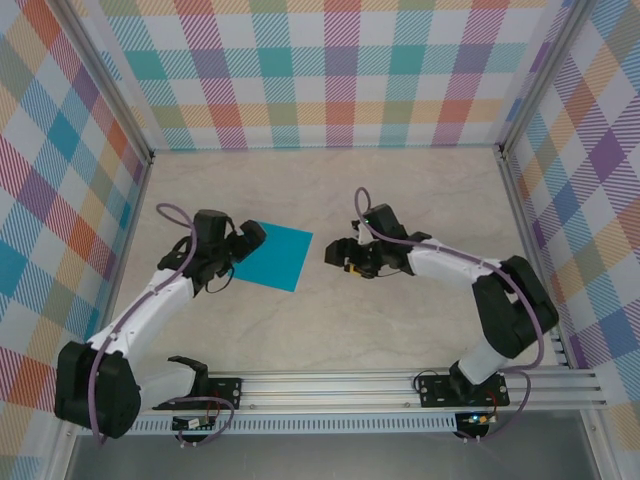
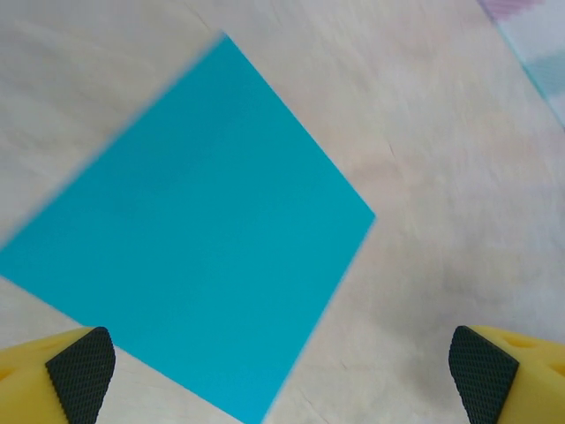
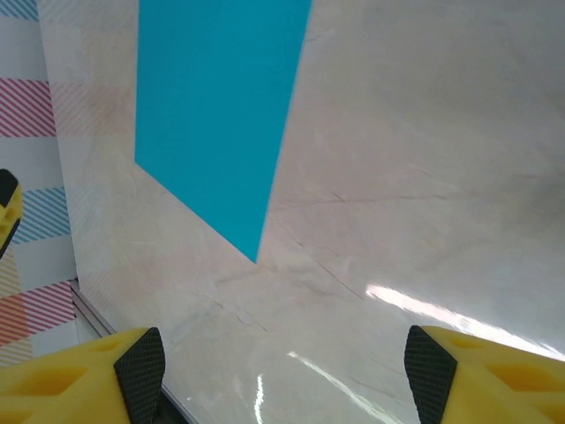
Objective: Fold a paper plane with a square sheet of paper (pick it up from the middle)
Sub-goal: Move the square sheet of paper to the center of the table.
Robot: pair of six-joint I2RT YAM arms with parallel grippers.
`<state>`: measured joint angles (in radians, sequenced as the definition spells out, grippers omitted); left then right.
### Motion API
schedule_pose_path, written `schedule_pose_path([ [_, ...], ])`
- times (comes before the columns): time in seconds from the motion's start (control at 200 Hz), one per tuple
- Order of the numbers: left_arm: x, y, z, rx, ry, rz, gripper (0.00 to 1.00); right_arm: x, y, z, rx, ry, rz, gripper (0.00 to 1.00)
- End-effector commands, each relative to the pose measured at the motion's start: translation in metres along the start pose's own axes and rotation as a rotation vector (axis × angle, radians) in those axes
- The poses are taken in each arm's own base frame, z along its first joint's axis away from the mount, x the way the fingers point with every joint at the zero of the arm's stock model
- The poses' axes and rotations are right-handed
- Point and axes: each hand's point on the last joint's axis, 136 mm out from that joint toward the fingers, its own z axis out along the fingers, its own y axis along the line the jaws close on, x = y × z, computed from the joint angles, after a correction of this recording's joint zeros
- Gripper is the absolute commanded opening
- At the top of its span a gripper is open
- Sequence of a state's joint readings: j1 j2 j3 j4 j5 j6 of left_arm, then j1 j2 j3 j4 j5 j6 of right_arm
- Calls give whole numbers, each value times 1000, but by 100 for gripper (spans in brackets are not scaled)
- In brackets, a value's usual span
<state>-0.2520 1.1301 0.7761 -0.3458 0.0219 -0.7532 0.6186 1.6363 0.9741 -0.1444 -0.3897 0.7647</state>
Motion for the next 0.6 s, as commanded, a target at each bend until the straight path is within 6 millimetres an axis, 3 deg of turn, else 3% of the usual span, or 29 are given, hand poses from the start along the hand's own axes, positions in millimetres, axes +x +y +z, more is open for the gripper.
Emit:
schedule_pose_path([
  [0.0, 0, 48, -12, -146, -24, 42, 100, -10, 24, 28, 34, 1, 6, 73],
  [0.19, -5, 67, -30, -171, -76, 44, 100, -14, 51, 77, 81, 63, -13, 68],
  [0.345, -4, 61, -39, -121, -89, 90, 100, -8, 68, 110, 86, 143, -30, 67],
  [0.595, -9, 47, -53, -34, -143, 152, 100, 9, 55, 140, 190, 243, -31, 67],
])
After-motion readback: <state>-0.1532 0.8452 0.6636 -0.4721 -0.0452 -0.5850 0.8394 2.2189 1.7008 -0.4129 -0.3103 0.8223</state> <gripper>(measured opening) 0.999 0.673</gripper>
